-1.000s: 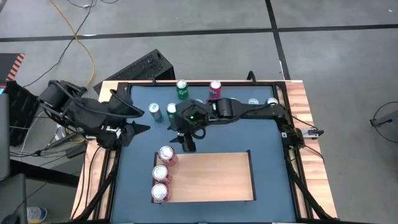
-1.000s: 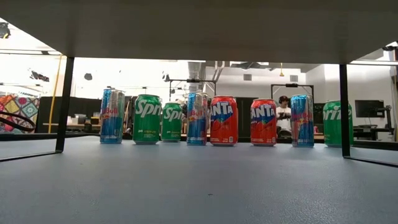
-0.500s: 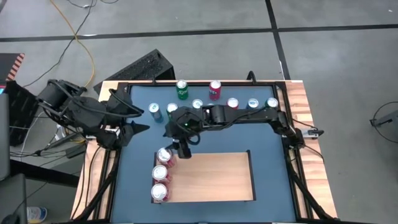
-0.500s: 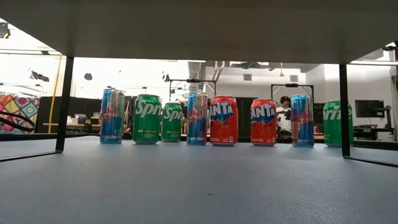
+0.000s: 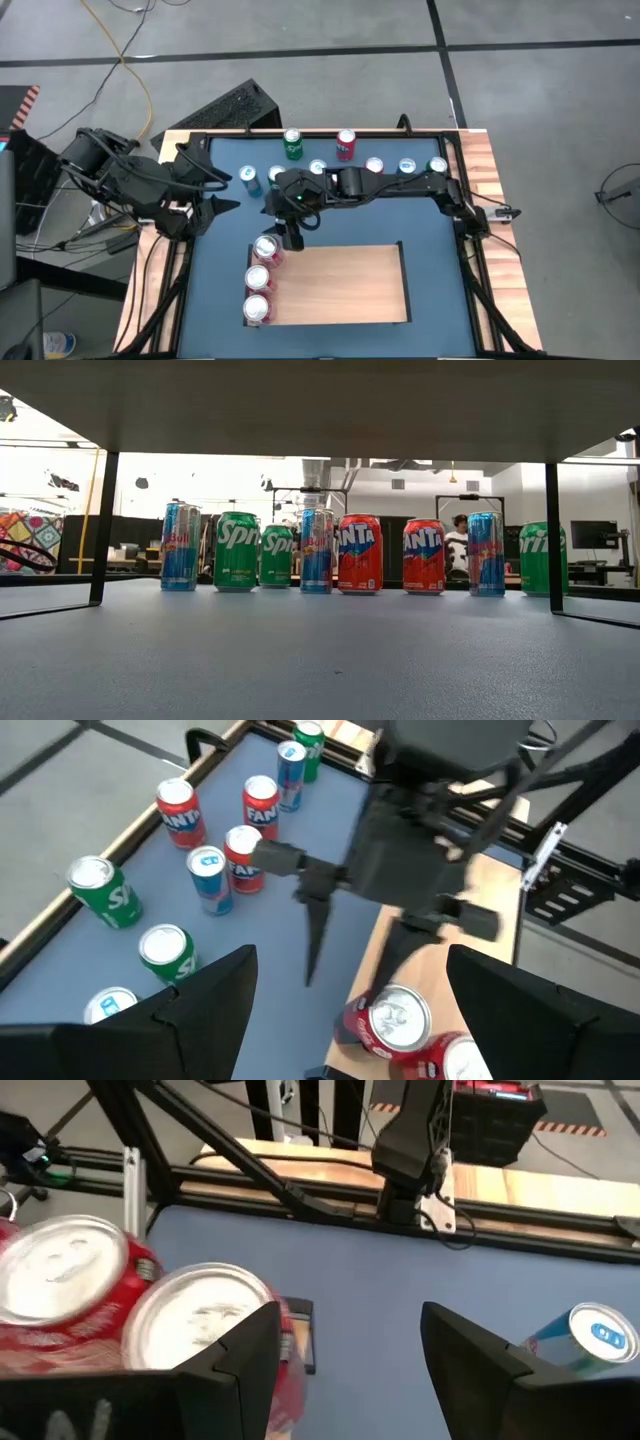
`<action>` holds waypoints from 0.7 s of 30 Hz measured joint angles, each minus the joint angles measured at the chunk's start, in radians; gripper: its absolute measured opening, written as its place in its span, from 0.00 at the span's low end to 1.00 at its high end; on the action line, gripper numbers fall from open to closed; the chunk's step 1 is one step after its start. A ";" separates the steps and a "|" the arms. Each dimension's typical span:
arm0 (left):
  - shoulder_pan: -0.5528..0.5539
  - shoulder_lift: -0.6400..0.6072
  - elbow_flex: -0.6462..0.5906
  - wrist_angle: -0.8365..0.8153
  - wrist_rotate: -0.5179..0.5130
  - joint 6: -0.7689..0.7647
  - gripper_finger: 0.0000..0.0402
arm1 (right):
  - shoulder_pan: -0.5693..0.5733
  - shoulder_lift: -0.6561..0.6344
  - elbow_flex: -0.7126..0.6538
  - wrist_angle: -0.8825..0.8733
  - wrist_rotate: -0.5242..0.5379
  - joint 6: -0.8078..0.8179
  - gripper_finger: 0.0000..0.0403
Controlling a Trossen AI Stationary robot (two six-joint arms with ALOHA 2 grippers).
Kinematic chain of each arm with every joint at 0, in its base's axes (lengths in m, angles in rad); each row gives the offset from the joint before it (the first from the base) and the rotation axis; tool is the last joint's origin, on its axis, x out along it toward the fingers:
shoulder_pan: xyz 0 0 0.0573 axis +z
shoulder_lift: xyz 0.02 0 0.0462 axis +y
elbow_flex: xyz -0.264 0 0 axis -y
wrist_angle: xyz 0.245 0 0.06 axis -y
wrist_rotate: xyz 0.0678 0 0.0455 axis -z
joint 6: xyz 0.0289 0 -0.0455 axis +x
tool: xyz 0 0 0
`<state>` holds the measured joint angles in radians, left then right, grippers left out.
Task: Place canned beverage on shelf
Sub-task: Put the red soda can on the shelf aligned with the other red soda cans
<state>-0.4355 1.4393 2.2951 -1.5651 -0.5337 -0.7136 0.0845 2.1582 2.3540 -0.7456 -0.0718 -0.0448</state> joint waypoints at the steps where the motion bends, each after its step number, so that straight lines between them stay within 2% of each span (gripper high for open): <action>1: 0.000 -0.001 0.000 0.000 -0.011 0.000 0.77 | 0.003 -0.004 0.001 0.005 0.010 0.002 0.57; 12: -0.003 -0.026 0.000 0.000 -0.029 0.022 0.77 | 0.016 -0.044 -0.001 -0.170 0.134 0.143 0.57; 21: -0.003 -0.027 0.000 0.001 -0.031 0.013 0.77 | 0.034 -0.042 -0.064 -0.151 0.153 0.177 0.57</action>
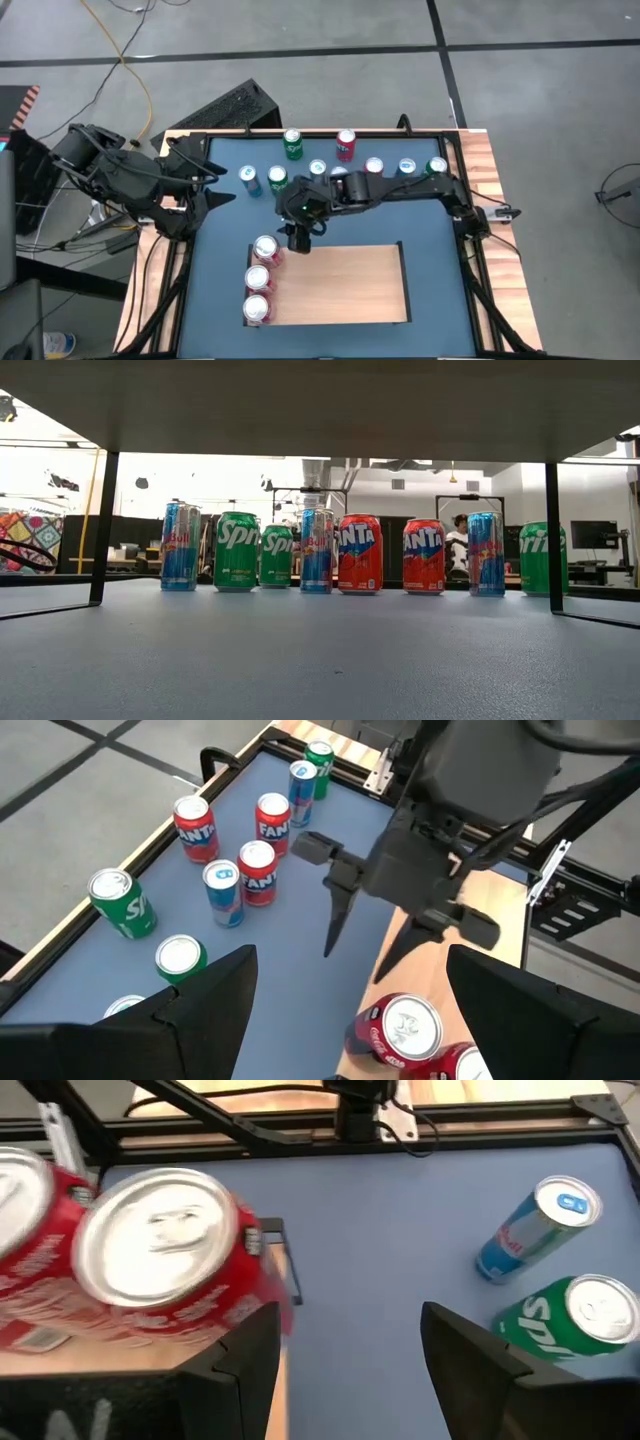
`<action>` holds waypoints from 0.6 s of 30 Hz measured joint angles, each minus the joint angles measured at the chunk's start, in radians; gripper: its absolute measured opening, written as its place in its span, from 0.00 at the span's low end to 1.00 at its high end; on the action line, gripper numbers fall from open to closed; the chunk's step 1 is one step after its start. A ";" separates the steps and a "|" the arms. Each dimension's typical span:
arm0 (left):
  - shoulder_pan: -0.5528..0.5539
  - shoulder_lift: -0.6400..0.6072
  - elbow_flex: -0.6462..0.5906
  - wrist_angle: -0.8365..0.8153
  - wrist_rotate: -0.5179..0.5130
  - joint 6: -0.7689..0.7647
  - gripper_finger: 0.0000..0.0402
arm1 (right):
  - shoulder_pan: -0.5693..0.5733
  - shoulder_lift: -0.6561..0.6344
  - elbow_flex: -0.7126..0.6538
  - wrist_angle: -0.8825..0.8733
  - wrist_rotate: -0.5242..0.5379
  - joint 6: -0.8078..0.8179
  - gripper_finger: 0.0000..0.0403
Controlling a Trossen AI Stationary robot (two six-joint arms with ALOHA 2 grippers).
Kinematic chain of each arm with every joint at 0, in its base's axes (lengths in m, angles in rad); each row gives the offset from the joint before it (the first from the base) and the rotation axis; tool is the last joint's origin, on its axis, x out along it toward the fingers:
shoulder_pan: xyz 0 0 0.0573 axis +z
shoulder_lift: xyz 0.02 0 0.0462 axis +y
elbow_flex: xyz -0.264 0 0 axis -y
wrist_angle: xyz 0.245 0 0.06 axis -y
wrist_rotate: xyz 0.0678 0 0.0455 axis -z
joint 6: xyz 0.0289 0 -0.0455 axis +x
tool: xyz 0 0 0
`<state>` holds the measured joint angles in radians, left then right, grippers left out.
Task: Place canned beverage on shelf
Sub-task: Put the red soda can on the shelf aligned with the other red soda cans
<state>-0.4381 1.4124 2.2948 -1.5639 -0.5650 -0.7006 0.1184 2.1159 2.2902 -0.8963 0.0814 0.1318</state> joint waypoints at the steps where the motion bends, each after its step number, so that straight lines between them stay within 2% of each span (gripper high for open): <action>1: 0.000 0.000 0.000 0.000 -0.002 0.000 0.77 | 0.003 0.000 -0.003 0.002 0.000 0.000 0.57; 18: 0.000 0.000 0.000 0.001 -0.053 0.037 0.77 | 0.016 0.030 -0.005 0.090 -0.031 -0.059 0.57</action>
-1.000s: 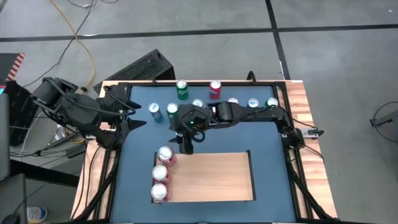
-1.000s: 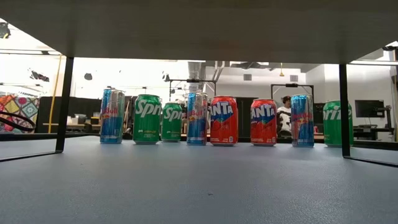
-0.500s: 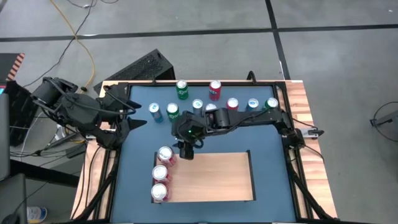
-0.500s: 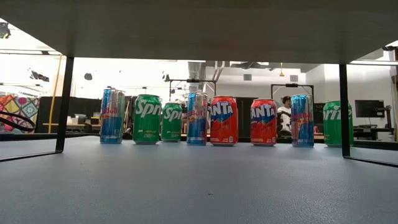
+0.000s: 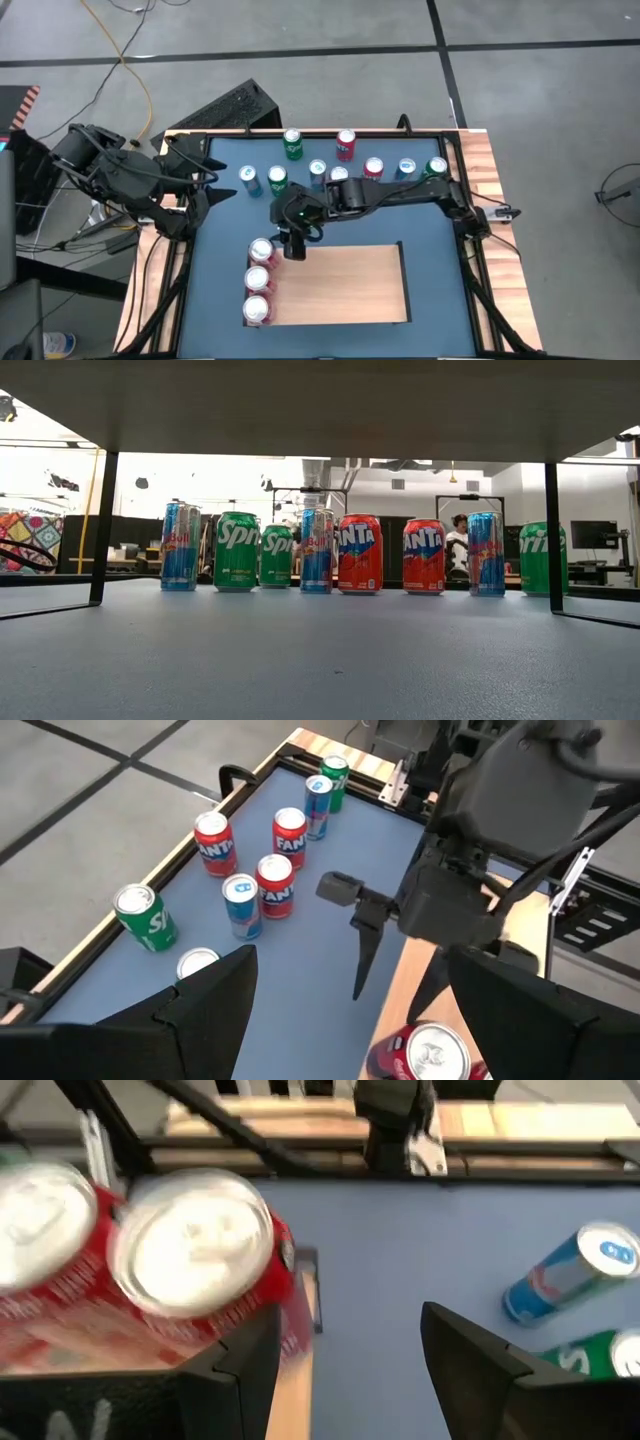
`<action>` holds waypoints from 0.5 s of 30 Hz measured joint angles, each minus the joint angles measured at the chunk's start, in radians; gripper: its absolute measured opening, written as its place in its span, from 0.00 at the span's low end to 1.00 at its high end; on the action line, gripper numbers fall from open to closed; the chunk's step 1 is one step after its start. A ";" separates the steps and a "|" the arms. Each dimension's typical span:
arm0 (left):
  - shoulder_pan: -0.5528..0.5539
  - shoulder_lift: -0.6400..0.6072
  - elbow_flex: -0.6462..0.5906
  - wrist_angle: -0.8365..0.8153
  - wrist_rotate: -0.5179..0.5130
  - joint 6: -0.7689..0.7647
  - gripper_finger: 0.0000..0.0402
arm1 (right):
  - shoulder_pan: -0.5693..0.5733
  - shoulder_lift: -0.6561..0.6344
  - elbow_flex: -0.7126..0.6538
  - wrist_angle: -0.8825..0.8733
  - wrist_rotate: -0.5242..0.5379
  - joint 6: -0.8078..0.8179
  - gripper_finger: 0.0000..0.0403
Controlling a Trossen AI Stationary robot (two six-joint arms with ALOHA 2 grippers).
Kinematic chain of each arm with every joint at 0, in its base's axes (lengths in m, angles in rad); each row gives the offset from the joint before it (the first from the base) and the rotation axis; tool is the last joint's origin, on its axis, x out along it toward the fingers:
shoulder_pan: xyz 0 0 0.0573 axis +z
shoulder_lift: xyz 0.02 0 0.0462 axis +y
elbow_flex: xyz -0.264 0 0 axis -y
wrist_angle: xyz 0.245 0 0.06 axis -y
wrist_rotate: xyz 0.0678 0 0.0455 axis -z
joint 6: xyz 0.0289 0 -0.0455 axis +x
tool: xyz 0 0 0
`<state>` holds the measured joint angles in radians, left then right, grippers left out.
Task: Place canned beverage on shelf
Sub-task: Put the red soda can on the shelf aligned with the other red soda cans, then put the right orange soda can on the shelf
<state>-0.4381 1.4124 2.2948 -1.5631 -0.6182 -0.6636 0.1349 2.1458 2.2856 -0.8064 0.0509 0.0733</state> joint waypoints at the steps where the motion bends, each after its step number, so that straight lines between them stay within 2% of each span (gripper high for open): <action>1: 0.000 0.000 0.000 0.000 0.000 0.005 0.77 | 0.000 0.002 -0.001 -0.002 -0.003 -0.003 0.57; 7: 0.000 0.000 0.000 -0.001 0.000 0.009 0.77 | -0.008 0.002 -0.001 0.029 -0.025 -0.006 0.57; 10: 0.000 0.000 0.000 -0.002 -0.010 0.016 0.77 | -0.020 0.002 -0.001 0.023 0.005 -0.007 0.57; 15: 0.000 0.000 0.000 -0.007 -0.044 -0.007 0.77 | -0.040 0.001 0.072 -0.085 0.031 -0.018 0.57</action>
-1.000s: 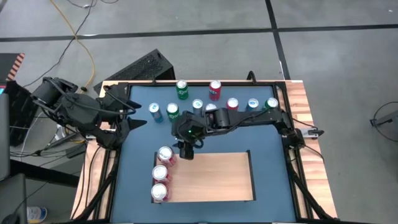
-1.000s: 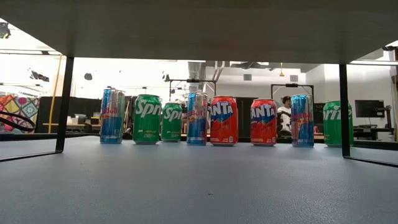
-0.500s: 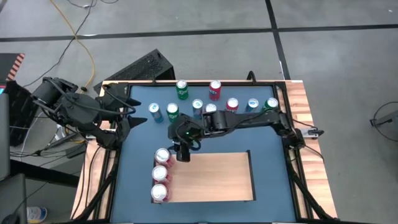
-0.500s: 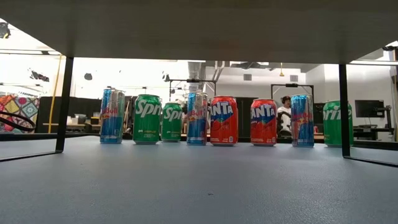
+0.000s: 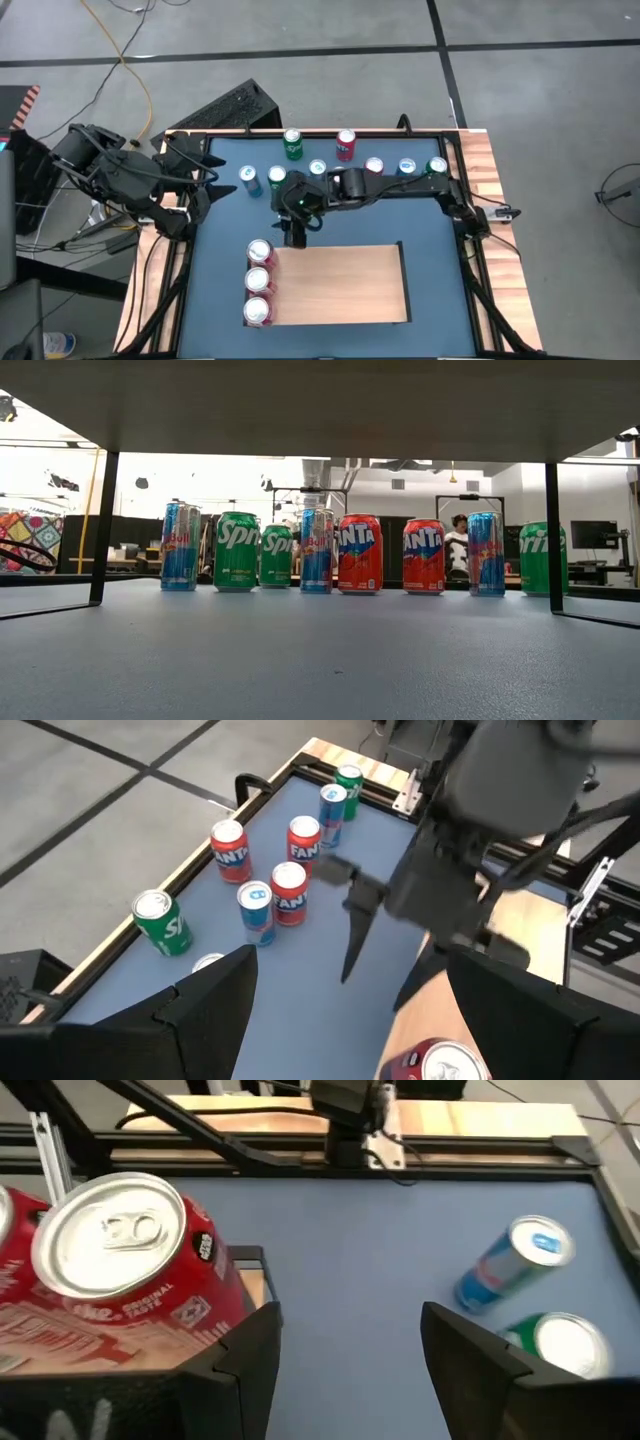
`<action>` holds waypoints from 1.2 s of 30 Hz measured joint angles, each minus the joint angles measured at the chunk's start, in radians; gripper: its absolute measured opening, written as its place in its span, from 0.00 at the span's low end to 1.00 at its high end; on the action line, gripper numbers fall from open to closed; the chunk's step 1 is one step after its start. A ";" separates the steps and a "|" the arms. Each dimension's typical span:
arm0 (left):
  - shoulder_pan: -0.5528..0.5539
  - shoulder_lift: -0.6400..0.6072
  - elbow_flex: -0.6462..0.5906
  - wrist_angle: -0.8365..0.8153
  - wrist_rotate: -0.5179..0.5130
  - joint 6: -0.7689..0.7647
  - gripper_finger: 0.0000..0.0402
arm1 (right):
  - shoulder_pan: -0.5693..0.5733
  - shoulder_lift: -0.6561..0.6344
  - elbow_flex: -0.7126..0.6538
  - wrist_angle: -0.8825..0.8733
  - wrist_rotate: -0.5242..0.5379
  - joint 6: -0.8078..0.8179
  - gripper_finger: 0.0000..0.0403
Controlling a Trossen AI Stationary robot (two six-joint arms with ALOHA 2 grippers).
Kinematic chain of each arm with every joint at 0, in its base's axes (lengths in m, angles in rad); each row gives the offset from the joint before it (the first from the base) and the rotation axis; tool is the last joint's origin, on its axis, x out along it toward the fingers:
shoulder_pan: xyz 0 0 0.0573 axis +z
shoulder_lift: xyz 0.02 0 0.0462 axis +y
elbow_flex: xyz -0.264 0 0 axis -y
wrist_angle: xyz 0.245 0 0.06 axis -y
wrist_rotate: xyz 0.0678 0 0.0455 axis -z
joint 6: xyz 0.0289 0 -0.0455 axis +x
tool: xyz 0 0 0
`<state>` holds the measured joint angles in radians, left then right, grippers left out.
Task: Place canned beverage on shelf
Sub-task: Put the right orange soda can on the shelf
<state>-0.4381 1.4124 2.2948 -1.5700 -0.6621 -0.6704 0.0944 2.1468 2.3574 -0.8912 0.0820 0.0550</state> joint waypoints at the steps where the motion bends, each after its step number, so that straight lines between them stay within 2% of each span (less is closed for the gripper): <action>1: 0.000 0.000 0.000 -0.001 0.000 -0.001 0.77 | -0.001 -0.009 -0.001 -0.008 0.000 0.000 0.57; 4: 0.000 0.000 -0.001 -0.001 0.000 -0.002 0.77 | 0.000 -0.047 -0.010 -0.079 0.025 -0.011 0.57; 10: 0.008 0.000 -0.027 -0.002 -0.043 0.014 0.77 | -0.051 -0.139 -0.004 -0.273 0.175 -0.027 0.57; 17: 0.079 -0.002 -0.027 -0.001 -0.026 0.084 0.77 | -0.165 -0.172 -0.006 -0.493 0.184 0.031 0.57; 24: 0.210 -0.002 -0.027 -0.001 0.150 0.159 0.77 | -0.284 -0.167 -0.006 -0.679 0.185 0.024 0.57; 32: 0.378 -0.005 -0.027 0.005 0.312 0.331 0.77 | -0.393 -0.165 -0.006 -0.667 0.170 -0.098 0.57; 36: 0.433 -0.014 -0.027 0.095 0.374 0.456 0.77 | -0.453 -0.164 -0.006 -0.625 0.065 -0.193 0.57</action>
<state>-0.0055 1.3985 2.2677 -1.4748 -0.2880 -0.2148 -0.3582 1.9827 2.3512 -1.5158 0.1468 -0.1382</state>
